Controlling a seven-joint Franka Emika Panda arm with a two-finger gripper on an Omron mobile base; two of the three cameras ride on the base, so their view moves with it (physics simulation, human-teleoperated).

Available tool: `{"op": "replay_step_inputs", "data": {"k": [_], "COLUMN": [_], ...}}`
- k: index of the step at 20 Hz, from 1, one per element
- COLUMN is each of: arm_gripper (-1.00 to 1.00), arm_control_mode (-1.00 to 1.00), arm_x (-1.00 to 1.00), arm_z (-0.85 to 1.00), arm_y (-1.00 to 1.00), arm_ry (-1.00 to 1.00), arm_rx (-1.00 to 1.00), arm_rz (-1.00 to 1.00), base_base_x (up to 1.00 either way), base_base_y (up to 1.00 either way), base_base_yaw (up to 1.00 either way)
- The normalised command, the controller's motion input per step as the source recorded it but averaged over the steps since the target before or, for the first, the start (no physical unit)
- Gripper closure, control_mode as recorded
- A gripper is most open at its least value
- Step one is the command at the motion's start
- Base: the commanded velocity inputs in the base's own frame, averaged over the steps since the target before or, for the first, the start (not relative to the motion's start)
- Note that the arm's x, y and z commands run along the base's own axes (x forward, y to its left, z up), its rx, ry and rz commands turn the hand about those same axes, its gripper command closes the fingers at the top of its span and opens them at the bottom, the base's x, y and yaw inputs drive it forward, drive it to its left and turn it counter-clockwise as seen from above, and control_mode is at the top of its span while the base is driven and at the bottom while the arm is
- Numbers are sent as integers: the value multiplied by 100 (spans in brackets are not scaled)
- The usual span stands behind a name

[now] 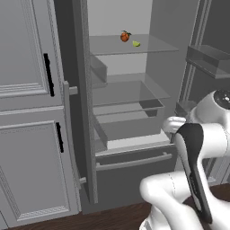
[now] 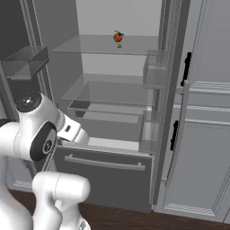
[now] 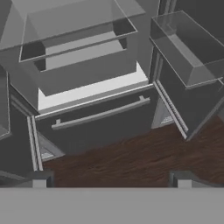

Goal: Grab a lemon wedge from the fridge and one ice cube from the ice bowl, and put them in the glass of lemonade.

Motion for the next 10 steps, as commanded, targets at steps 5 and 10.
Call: {"op": "replay_step_inputs", "data": {"k": [5, 10], "arm_gripper": [-100, -100], "arm_control_mode": [-100, -100], "arm_x": [0, 0], "arm_z": [0, 0], "arm_y": [16, 18], "arm_ry": [-7, 1], "arm_rx": [-20, -8], "arm_rz": [11, 0], "base_base_x": [0, 0], "base_base_y": [0, 0], "base_base_yaw": [0, 0]}}
